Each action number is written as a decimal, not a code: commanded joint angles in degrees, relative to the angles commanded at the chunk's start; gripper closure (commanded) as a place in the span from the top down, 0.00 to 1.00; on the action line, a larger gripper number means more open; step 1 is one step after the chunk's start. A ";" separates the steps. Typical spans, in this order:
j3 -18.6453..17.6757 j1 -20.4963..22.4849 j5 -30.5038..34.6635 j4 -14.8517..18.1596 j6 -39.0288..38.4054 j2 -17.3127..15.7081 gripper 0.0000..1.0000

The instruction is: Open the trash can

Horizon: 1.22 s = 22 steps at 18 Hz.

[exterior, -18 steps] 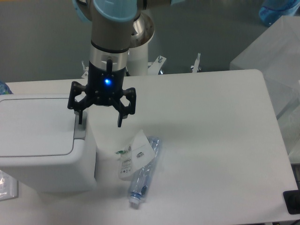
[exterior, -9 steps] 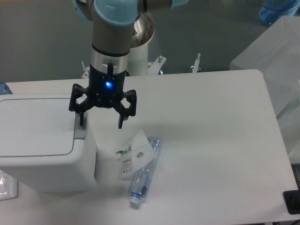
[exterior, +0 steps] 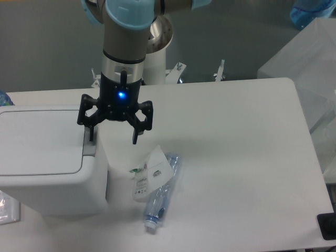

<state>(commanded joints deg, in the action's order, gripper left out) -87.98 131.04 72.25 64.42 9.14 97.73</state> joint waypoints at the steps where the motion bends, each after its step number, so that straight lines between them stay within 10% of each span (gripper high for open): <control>1: 0.00 0.00 0.00 0.00 0.00 0.00 1.00; 22: -0.26 0.09 0.00 -0.18 0.09 0.70 1.00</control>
<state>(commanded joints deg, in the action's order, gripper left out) -88.24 131.13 72.25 64.25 9.23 98.44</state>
